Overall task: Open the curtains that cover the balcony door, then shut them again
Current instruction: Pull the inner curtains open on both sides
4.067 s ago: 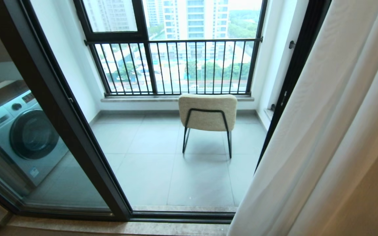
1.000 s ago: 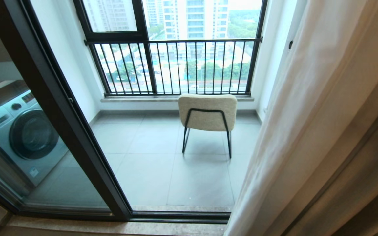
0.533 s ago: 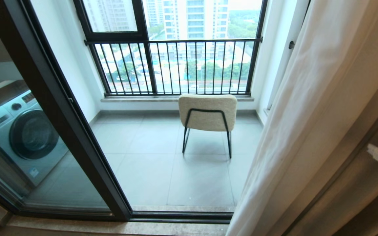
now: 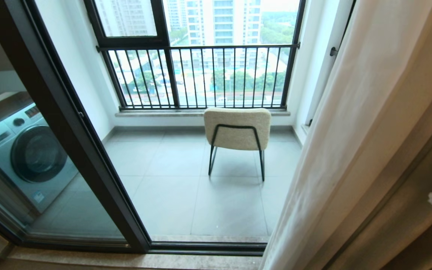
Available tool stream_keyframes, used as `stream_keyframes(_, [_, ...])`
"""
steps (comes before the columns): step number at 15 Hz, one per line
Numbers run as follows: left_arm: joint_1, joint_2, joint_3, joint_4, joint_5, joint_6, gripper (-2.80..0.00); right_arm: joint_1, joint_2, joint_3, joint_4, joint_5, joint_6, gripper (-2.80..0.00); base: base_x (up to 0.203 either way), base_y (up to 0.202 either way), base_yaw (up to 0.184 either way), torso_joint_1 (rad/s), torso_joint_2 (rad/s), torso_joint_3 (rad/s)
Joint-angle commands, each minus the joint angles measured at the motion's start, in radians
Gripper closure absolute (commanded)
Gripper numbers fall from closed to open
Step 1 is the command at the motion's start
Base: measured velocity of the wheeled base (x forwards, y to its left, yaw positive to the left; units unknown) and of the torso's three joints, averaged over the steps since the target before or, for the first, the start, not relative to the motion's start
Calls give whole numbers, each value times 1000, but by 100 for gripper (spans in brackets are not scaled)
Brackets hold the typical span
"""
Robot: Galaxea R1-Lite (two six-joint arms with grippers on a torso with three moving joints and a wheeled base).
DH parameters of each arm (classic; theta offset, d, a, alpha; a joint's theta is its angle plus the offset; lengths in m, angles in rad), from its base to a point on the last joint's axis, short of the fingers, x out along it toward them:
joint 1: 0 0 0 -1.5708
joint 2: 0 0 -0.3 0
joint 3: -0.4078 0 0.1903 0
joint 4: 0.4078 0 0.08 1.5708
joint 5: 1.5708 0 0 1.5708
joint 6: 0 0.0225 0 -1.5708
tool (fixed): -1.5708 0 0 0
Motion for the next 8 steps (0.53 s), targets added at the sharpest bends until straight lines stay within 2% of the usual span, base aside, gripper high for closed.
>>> stream_keyframes(1, [0,0,-1,0,0,0,0,16,-53,43,-9,-1,-2,0,0,0,0,0,0,0])
stream_keyframes(5, [0,0,-2,0,0,0,0,11,-128,123,-9,-2,-4,0,0,0,0,0,0,0])
stream_keyframes(8, [1,0,-1,0,0,0,0,6,-237,130,95,-2,-4,0,0,0,0,0,0,0])
